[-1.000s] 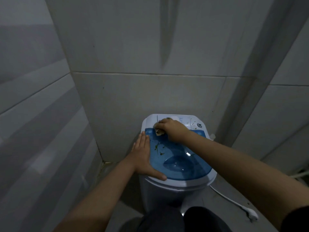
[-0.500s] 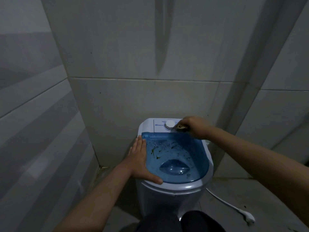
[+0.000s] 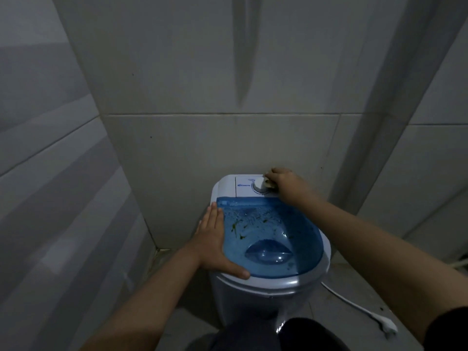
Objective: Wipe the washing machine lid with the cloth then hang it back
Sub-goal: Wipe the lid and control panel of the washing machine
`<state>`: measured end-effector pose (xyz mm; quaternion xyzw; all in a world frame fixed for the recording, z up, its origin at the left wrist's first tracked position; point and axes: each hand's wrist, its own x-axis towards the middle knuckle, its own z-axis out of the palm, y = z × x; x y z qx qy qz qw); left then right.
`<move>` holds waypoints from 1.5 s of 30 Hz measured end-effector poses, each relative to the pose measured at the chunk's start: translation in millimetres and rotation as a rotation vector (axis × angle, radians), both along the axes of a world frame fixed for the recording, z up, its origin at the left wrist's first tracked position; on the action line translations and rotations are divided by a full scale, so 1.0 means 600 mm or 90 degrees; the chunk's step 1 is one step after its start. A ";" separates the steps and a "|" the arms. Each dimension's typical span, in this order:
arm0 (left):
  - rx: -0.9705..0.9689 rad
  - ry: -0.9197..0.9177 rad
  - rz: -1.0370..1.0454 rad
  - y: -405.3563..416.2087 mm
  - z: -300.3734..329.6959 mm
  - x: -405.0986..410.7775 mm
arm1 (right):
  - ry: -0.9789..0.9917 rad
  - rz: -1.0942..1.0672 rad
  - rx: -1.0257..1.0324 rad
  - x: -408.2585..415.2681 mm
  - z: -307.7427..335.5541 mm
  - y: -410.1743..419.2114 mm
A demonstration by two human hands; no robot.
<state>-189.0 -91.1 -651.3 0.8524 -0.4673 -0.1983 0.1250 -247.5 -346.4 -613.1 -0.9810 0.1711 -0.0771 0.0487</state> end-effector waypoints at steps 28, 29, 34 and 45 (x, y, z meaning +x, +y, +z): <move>0.020 0.000 -0.003 -0.003 0.002 0.002 | 0.036 -0.068 0.032 -0.034 0.045 -0.045; 0.019 0.004 -0.002 -0.004 0.002 0.002 | 0.038 -0.059 0.024 -0.039 0.043 -0.045; 0.025 -0.005 -0.004 -0.002 0.002 0.003 | 0.061 0.002 -0.020 -0.075 0.037 -0.030; 0.018 -0.004 -0.009 -0.004 0.007 -0.003 | 0.067 0.030 -0.026 -0.160 0.000 0.032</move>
